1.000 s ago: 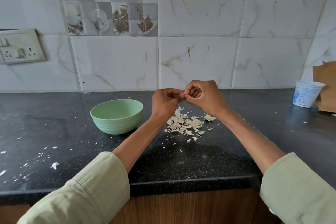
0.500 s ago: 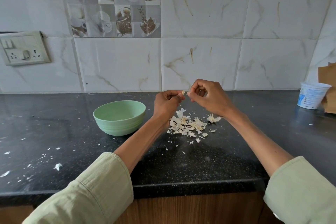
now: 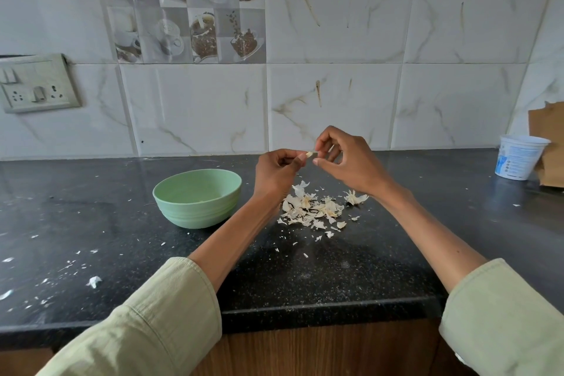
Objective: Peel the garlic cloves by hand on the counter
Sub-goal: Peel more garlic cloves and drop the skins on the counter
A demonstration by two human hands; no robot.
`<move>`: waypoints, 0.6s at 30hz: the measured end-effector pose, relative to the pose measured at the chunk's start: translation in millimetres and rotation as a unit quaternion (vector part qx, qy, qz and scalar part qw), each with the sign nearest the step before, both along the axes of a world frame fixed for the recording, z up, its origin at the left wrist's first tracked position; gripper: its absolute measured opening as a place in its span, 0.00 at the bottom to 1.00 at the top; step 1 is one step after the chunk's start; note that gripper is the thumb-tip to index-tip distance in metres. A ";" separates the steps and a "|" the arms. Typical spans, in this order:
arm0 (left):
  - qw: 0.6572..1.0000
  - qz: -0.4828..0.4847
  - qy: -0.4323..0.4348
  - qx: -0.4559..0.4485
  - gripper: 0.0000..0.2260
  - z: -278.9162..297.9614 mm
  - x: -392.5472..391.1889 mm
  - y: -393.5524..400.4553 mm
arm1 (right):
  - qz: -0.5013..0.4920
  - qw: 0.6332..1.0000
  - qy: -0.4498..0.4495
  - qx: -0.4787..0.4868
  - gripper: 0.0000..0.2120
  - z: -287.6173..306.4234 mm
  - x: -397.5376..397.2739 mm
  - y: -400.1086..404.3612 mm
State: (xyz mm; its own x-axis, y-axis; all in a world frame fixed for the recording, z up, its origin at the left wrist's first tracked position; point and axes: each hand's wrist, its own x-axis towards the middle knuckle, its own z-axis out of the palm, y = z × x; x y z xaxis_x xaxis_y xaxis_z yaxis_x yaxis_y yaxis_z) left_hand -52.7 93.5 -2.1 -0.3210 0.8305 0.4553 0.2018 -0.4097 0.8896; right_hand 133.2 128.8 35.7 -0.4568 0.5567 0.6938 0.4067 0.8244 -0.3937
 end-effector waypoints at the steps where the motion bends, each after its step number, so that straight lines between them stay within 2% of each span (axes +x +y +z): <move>1: 1.000 -0.003 0.004 -0.002 0.06 -0.2 -0.2 0.1 | 0.009 1.000 0.003 -0.004 0.10 0.2 -0.1 -0.9; 7: 0.999 -0.043 0.022 -0.020 0.08 -0.2 0.6 -2.3 | 0.029 0.999 0.032 -0.027 0.05 2.5 0.6 -1.2; 13: 0.991 -0.031 0.124 0.030 0.07 0.9 -1.0 -5.8 | 0.035 0.996 0.055 -0.053 0.12 5.0 1.4 -7.1; 18: 0.991 -0.033 0.123 0.052 0.05 5.3 -0.1 -11.7 | 0.037 0.995 0.047 -0.074 0.11 5.4 2.1 -4.4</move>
State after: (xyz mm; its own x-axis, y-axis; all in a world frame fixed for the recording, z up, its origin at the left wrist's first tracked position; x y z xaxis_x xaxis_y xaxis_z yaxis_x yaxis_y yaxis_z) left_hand -52.7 81.9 3.1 -0.1365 0.7906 0.5970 0.3766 -0.5159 0.7694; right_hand 135.2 124.4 41.0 -0.4369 0.6225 0.6494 0.3017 0.7815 -0.5461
